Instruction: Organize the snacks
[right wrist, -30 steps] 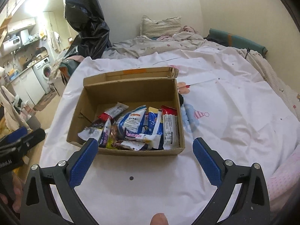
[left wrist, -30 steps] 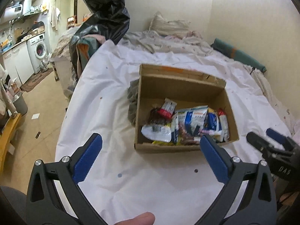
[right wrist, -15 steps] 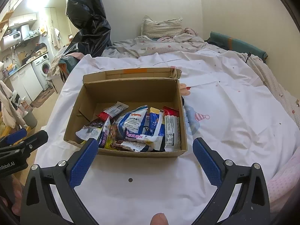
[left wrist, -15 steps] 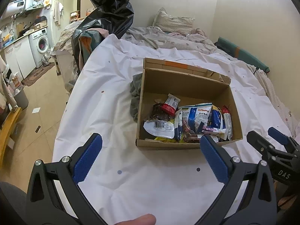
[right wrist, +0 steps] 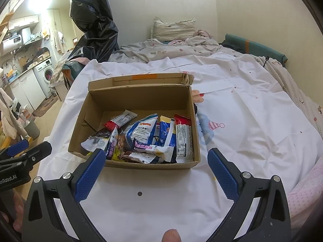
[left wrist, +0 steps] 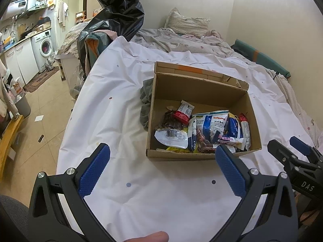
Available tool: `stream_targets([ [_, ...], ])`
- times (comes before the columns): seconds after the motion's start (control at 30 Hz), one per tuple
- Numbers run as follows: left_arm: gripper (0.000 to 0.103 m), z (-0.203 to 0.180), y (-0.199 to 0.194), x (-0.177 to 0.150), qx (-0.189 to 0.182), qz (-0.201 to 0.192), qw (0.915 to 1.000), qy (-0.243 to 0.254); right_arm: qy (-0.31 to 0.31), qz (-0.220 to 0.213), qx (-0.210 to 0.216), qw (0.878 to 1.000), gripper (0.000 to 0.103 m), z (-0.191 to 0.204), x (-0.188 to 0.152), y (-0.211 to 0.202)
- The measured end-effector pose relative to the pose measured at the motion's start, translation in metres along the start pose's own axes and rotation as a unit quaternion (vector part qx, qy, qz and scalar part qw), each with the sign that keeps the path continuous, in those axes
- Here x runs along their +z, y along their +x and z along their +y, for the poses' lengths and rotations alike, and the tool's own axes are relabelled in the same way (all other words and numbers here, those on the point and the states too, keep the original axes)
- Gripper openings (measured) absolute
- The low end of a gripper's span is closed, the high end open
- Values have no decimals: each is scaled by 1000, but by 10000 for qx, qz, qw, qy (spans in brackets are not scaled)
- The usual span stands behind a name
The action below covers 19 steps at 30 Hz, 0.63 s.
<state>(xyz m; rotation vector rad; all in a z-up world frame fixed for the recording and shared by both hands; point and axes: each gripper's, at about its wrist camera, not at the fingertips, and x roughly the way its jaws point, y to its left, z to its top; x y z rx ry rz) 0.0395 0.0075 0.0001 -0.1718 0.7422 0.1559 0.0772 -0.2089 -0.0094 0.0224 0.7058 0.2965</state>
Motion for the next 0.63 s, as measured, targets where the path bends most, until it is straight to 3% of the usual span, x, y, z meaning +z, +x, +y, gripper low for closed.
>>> stream_targets([
  [0.63,103,3,3,-3,7,77,10000,-41,0,4,0,10000,103,0,0,0],
])
